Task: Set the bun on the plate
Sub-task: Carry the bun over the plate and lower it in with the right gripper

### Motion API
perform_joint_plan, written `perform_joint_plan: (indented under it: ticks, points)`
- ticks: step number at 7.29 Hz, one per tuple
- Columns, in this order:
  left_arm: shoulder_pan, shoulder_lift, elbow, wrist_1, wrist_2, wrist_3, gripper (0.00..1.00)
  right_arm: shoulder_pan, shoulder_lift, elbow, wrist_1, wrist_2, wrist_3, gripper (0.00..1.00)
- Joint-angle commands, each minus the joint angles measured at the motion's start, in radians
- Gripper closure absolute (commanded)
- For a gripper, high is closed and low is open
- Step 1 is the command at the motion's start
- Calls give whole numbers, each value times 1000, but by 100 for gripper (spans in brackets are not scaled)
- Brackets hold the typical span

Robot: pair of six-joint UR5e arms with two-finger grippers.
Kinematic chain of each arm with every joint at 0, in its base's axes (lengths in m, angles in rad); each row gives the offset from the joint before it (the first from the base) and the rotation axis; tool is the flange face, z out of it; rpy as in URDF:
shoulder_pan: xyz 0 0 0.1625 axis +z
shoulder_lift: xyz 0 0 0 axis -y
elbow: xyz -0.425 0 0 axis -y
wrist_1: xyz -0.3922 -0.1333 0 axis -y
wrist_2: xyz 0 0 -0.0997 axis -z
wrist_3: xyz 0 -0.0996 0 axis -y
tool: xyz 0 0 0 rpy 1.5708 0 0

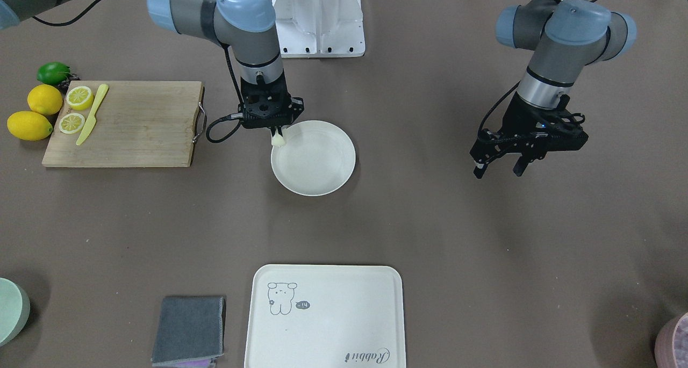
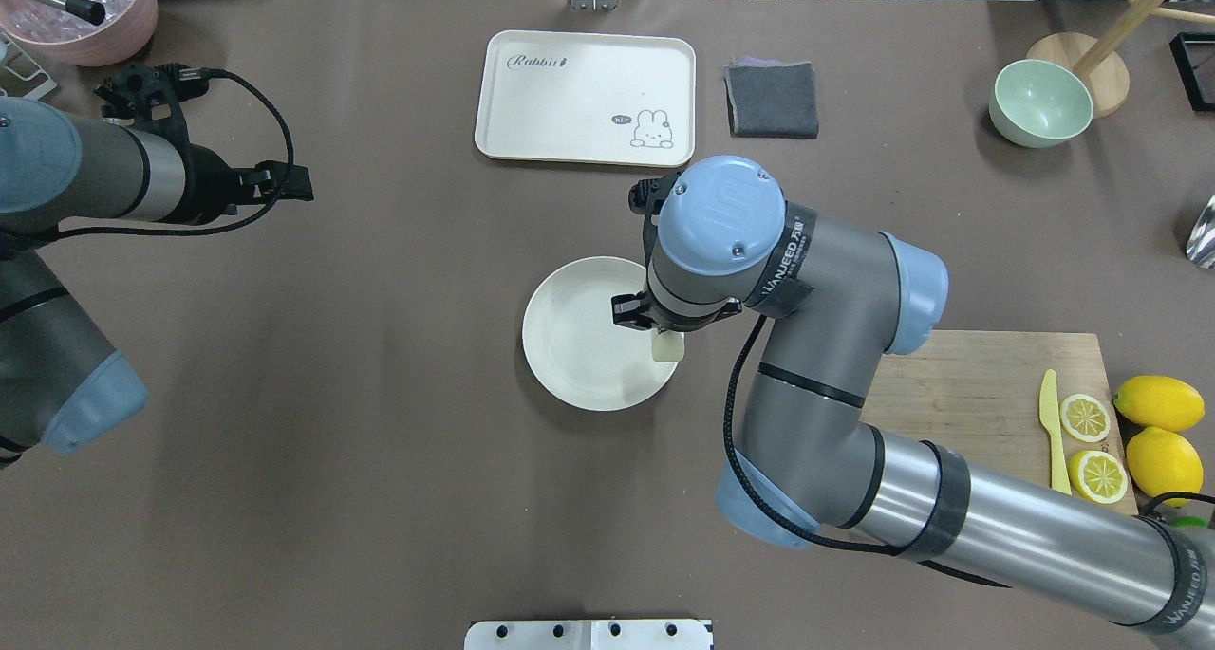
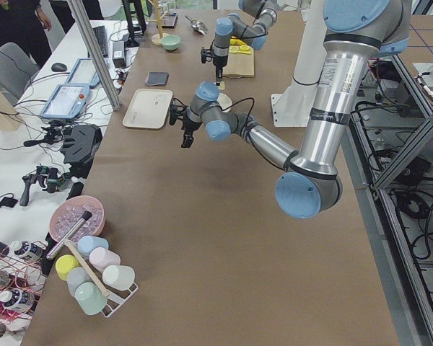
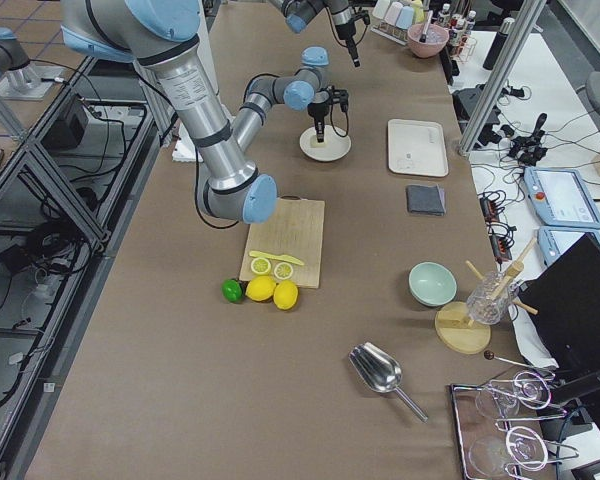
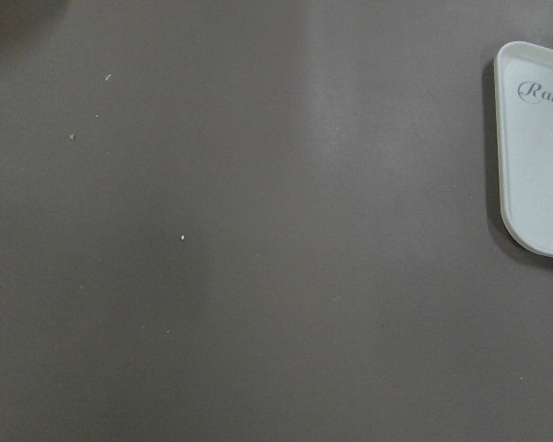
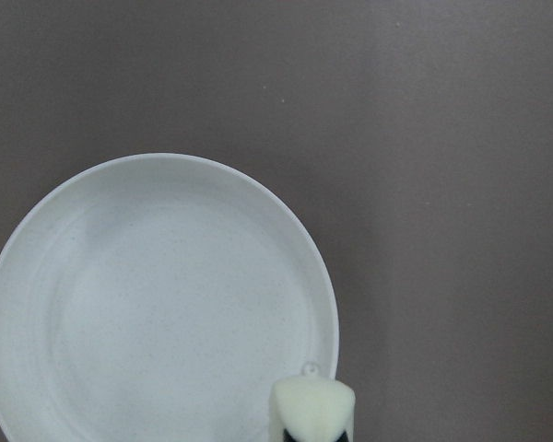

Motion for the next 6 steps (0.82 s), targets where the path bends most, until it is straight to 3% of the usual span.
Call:
perform_joint_plan:
  ticks: [1,2,4,5,6]
  points:
    - [-4,26,5,-8,63,-1,2,-30,37,-139,164,-41,60,100]
    - [-6,49,5,-11,83,-1,2,-33,91,-201,164,-41,62,100]
    - [-6,49,22,-11,83,1,2,-36,100,-212,164,-43,61,100]
    - [-6,49,28,-11,83,1,2,-36,96,-215,163,-43,54,59]
    - [-6,49,30,-11,83,1,2,-59,90,-215,160,-76,62,1]
